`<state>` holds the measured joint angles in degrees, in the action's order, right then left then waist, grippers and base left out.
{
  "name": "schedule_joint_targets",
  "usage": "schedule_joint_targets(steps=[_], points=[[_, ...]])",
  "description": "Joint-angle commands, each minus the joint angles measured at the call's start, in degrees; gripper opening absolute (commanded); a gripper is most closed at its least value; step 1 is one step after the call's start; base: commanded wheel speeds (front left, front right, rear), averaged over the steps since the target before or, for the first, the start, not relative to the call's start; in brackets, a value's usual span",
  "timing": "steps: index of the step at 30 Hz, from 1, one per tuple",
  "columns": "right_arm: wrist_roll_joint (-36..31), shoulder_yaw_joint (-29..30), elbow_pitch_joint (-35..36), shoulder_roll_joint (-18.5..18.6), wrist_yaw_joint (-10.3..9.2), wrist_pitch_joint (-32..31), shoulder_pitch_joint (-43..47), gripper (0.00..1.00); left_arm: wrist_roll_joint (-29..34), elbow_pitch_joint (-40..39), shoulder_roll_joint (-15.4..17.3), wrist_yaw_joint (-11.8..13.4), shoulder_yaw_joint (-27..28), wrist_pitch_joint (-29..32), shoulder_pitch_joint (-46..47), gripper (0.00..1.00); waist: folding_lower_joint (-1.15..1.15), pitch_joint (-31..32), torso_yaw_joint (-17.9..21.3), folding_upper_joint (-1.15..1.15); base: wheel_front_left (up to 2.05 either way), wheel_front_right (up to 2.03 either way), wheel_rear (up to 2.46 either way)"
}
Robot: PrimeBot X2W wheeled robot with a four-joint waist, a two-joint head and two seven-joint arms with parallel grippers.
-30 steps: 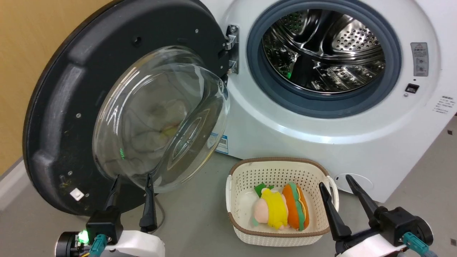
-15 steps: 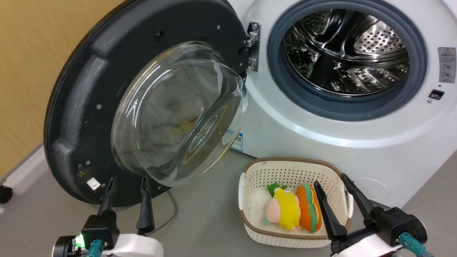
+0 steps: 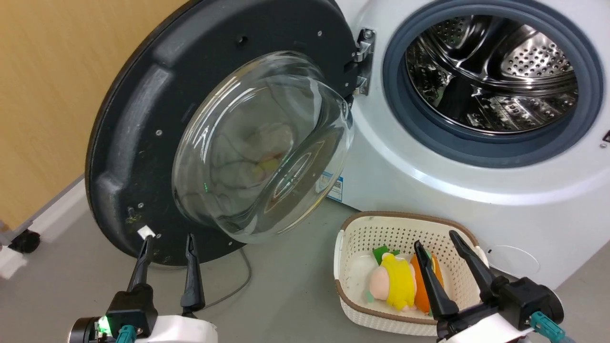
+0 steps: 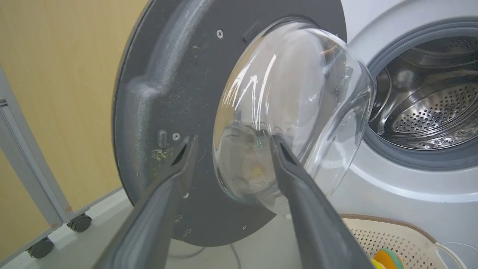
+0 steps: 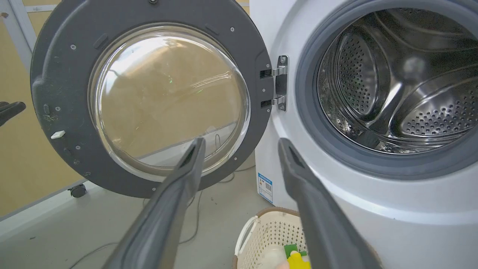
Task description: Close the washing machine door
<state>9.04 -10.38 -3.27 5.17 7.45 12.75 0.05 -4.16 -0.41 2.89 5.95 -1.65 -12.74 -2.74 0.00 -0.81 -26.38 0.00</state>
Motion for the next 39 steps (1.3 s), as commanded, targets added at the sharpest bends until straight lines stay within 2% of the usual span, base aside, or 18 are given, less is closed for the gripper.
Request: schedule_joint_targets(steps=[1,15,26,27,28,29,34,39], points=[[0.5,-0.3,-0.2,0.4,0.03,0.6,-0.9,1.0,-0.2,-0.3,0.0,0.4,0.0,-0.6,-0.8,1.0,0.0,0.0,-0.5,0.0,0.0,0.0,0.0],[1.8,-1.9,-0.7,1.0,0.03,2.2,-1.0,1.0,-0.7,-0.7,0.0,1.1,0.0,-2.2,-1.0,1.0,0.0,-0.1,-3.9,0.0,0.0,0.0,0.0],[1.6,-1.8,-0.5,1.0,0.03,2.2,-0.7,1.0,-0.7,-0.5,0.0,0.5,0.3,-2.3,-0.9,1.0,0.0,-0.2,-3.9,0.0,0.0,0.0,0.0],[1.5,-1.8,-0.5,1.0,0.03,2.2,-0.6,1.0,-0.8,-0.7,0.0,0.3,0.4,-2.3,-0.9,0.85,0.0,-0.2,-4.0,0.0,0.0,0.0,0.0],[1.5,-1.8,-0.4,1.0,0.03,2.2,-0.6,1.0,-1.3,-1.0,0.0,0.1,0.6,-2.3,-0.7,0.04,0.0,-0.2,-4.0,0.0,0.0,0.0,0.0],[1.5,-1.8,-0.4,1.0,0.03,2.2,-0.6,1.0,-1.7,-1.3,0.0,-0.2,0.9,-2.3,-0.7,0.0,0.0,-0.2,-4.0,0.0,0.0,0.0,0.0],[1.2,-1.7,-0.1,1.1,0.03,2.2,-0.3,1.0,-2.6,-3.5,1.8,-2.6,3.9,-2.3,1.2,0.0,0.0,-0.5,-4.1,0.0,0.0,0.0,0.0],[0.7,-0.9,0.6,1.6,0.03,2.2,0.4,1.0,-5.8,-2.1,7.4,-6.5,9.0,-2.3,6.6,0.0,0.0,-1.7,-4.1,0.0,0.0,0.0,0.0]])
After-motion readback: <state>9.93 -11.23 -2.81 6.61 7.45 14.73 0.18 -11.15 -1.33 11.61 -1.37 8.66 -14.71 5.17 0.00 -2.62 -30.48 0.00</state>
